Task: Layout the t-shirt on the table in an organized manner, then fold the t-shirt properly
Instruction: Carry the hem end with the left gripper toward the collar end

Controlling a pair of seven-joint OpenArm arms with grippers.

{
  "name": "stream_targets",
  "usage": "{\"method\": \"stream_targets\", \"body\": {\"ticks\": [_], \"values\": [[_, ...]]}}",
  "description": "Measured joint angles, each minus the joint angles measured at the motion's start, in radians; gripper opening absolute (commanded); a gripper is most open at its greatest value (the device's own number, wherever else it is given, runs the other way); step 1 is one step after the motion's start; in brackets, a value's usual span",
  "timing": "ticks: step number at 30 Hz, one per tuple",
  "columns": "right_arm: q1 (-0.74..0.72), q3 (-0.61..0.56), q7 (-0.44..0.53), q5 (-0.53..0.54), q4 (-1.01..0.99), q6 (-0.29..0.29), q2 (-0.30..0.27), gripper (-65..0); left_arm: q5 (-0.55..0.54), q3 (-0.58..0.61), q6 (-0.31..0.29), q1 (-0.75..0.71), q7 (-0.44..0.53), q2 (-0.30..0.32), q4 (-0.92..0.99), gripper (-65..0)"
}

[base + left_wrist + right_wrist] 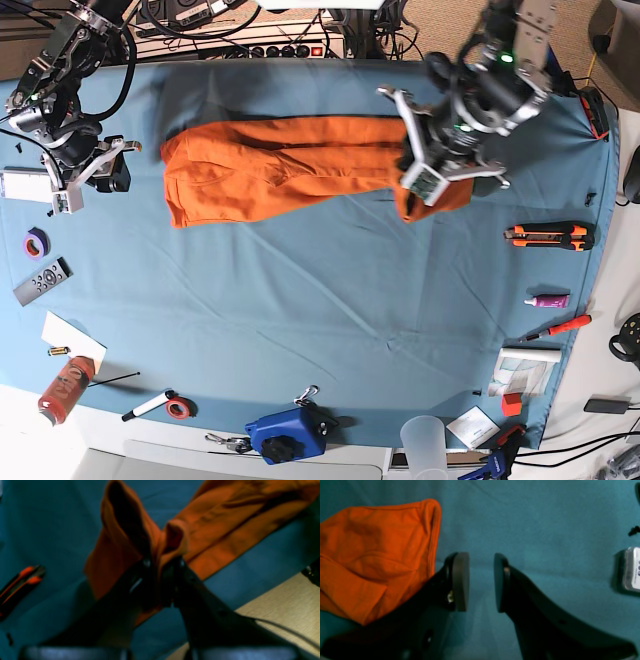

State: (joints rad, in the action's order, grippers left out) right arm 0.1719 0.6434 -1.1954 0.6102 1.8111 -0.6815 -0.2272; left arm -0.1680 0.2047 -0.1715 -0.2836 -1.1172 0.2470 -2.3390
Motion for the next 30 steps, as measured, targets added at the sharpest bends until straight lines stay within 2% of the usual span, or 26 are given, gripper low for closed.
{"method": "stream_targets", "body": {"ticks": [4, 8, 11, 16, 17, 19, 21, 22, 24, 26, 28, 30], "values": [[0.000, 0.000, 0.003, 0.000, 0.000, 0.000, 0.000, -47.5, 0.096, 0.125, 0.004, 0.000, 0.008, -0.043, 0.000, -65.0], [0.000, 0.000, 0.003, 0.000, 0.000, 0.000, 0.000, -47.5, 0.169, 0.217, 0.042, 0.008, 0.029, -0.079, 0.015, -65.0], [0.000, 0.000, 0.003, 0.000, 0.000, 0.000, 0.000, -47.5, 0.209, 0.262, 0.042, 0.034, 0.029, -0.110, 0.082, -65.0], [0.000, 0.000, 0.003, 0.000, 0.000, 0.000, 0.000, -47.5, 0.210, 0.290, 0.041, 0.050, 0.037, -0.139, 0.126, -65.0], [0.000, 0.000, 0.003, 0.000, 0.000, 0.000, 0.000, -47.5, 0.209, 0.292, 0.023, 0.049, 0.052, -0.140, 0.126, -59.5], [0.000, 0.000, 0.003, 0.000, 0.000, 0.000, 0.000, -47.5, 0.204, 0.291, -0.025, 0.049, 0.106, -0.139, 0.126, -44.0], [0.000, 0.000, 0.011, 0.000, 0.000, 0.000, 0.000, -47.5, 0.192, 0.293, -0.039, 0.048, 0.161, -0.140, 0.126, -33.4], [0.000, 0.000, 0.020, 0.000, 0.000, 0.000, 0.000, -47.5, 0.191, 0.295, -0.038, 0.048, 0.166, -0.142, 0.126, -31.2], [0.000, 0.000, 0.023, 0.000, 0.000, 0.000, 0.000, -47.5, 0.191, 0.296, -0.032, 0.048, 0.176, -0.142, 0.126, -31.1], [0.000, 0.000, 0.026, 0.000, 0.000, 0.000, 0.000, -47.5, 0.194, 0.296, -0.030, 0.049, 0.134, -0.142, 0.109, -31.2], [0.000, 0.000, 0.026, 0.000, 0.000, 0.000, 0.000, -47.5, 0.208, 0.296, 0.031, 0.048, 0.070, -0.142, 0.068, -31.6], [0.000, 0.000, 0.026, 0.000, 0.000, 0.000, 0.000, -47.5, 0.273, 0.296, 0.080, 0.049, 0.045, -0.142, 0.026, -32.2]]}}
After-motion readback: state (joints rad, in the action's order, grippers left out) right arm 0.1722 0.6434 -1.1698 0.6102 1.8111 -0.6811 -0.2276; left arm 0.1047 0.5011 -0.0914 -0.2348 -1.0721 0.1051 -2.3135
